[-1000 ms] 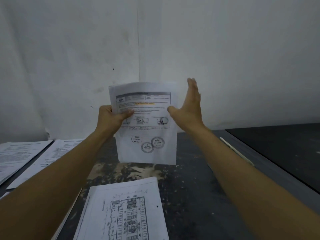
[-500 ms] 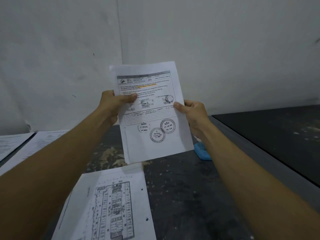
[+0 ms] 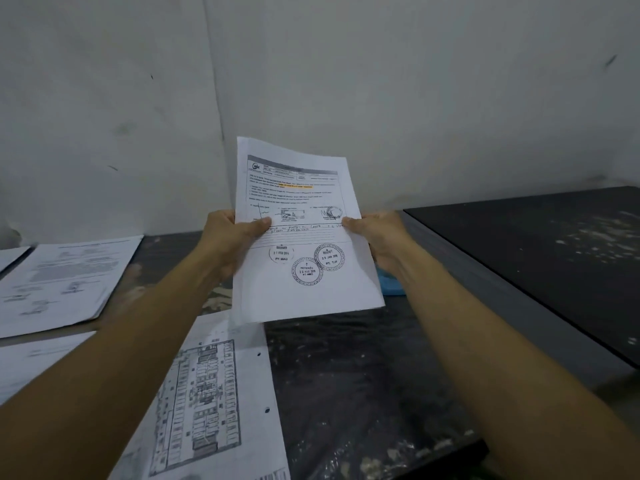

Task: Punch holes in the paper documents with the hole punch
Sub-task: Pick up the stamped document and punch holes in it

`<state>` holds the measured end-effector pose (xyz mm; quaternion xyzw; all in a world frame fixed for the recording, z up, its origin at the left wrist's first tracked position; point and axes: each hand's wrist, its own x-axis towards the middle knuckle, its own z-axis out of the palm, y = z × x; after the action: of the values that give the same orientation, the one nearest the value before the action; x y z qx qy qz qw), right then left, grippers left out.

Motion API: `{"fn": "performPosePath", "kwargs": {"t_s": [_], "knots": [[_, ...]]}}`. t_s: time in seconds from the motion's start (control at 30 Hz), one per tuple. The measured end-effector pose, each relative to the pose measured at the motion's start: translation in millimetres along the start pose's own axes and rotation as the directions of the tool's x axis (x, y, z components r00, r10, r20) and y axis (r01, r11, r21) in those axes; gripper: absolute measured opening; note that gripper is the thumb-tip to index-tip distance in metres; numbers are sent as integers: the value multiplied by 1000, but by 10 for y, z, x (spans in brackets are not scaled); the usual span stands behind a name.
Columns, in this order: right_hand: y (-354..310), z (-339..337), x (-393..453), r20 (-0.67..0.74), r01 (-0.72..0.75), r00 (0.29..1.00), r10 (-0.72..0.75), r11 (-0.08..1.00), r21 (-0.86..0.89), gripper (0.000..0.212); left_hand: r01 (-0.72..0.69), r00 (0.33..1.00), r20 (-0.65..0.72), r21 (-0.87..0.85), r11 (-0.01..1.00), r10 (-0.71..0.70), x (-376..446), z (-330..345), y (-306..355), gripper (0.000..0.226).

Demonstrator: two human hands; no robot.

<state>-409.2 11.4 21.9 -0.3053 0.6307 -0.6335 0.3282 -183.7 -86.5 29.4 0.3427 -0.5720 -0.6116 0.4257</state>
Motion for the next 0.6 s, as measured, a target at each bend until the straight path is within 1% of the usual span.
{"fn": "performPosePath", "kwargs": {"t_s": [0.1,0.17,0.2,0.3,0.4,0.47,0.53,0.6], "knots": [[-33,-83,-37,-31,25,999,-30,987,-161,27,62,998,-20,37,997,-62,7,15,-94,20],[-81,-147,-34,-82,69,992,-95,959,-274,18,121,992,-33,53,991,-119,24,18,-174,19],[-112,-185,-15,-115,102,982,-150,932,-349,15,151,988,-37,61,987,-149,34,23,-221,20],[-208,-313,85,-168,218,918,-358,813,-539,15,241,971,-27,112,964,-239,56,43,-355,19],[-266,-425,165,-169,308,826,-538,682,-663,11,323,945,7,125,938,-326,77,82,-475,23],[-240,-486,203,-132,311,811,-570,611,-728,13,361,930,24,132,923,-367,112,128,-542,26],[-152,-544,278,-79,307,835,-545,579,-755,18,383,920,31,133,914,-391,148,192,-587,26],[-68,-596,352,-47,290,866,-498,576,-764,21,396,914,38,131,909,-404,198,273,-637,26]]}}
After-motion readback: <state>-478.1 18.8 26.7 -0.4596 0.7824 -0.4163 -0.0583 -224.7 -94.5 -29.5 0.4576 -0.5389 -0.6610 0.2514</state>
